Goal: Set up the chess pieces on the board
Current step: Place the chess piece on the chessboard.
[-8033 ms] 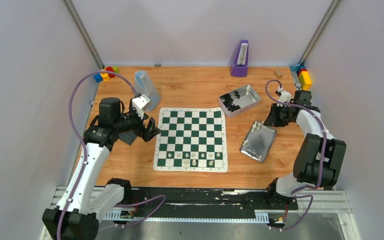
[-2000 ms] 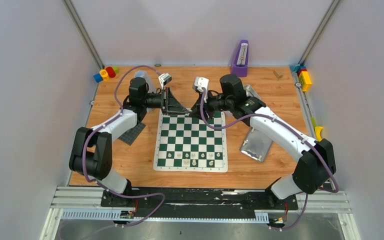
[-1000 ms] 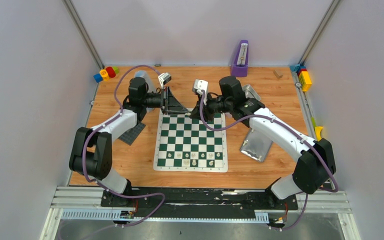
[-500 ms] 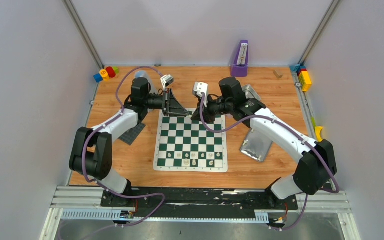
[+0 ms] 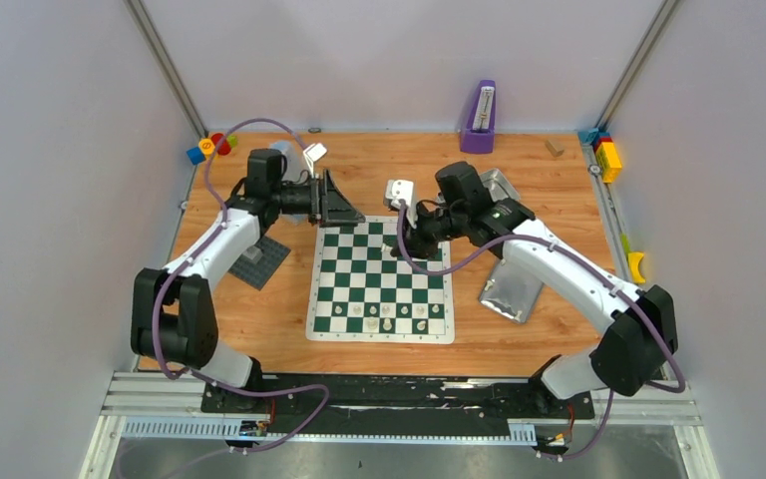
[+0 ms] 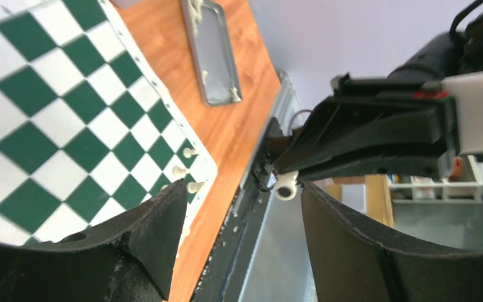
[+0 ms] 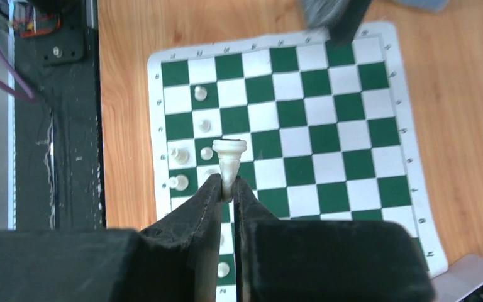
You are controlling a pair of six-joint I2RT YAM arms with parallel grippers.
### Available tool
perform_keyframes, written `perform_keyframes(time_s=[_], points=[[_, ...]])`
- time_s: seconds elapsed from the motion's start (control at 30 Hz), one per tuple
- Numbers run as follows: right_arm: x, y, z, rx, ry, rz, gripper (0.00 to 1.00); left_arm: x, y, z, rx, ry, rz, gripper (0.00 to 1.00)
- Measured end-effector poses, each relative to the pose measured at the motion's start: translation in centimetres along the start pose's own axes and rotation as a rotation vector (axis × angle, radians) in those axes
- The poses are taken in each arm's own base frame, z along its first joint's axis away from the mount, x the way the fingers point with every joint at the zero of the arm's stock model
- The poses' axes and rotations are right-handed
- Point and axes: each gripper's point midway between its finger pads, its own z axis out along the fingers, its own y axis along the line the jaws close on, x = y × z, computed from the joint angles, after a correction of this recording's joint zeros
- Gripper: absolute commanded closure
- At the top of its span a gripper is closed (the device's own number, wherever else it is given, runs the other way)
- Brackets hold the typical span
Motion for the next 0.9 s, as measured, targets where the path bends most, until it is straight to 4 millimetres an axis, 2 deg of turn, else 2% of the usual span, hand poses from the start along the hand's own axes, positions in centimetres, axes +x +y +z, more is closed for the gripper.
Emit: perform_keyframes(time_s=[0.1,0.27,0.43,0.57,0.73,0.9], points=[[1.7,0.9,0.9,-0.022,0.096,0.003,1.00,-1.3,0.0,-1.7,-0.081,-0.038,0.068,0.20],[4.2,2.2,3.3,-0.073,0.270,-0.025,1.00,-3.2,0.2,-5.6,-0.276,-0.107,0.209,0.15],[6.5,2.6,5.2,-0.111,0.434,-0.068,1.00,-3.1,1.4,-11.0,-0.515,-0.164,0.282,0.09],[7.4,3.0,6.3,-0.135,0.535,-0.111,1.00,-2.5,2.1,-15.0,-0.712,-0.194,0.338,0.01],[7.8,4.6,7.7,-0.185,0.653,-0.197,1.00,-2.2,0.9,-19.0,-0.919,-0.248,0.451,0.00],[8.4,6.4,8.5,-0.232,0.756,-0.277,1.00,-2.2,-0.2,-21.5,-1.047,-0.300,0.515,0.00]])
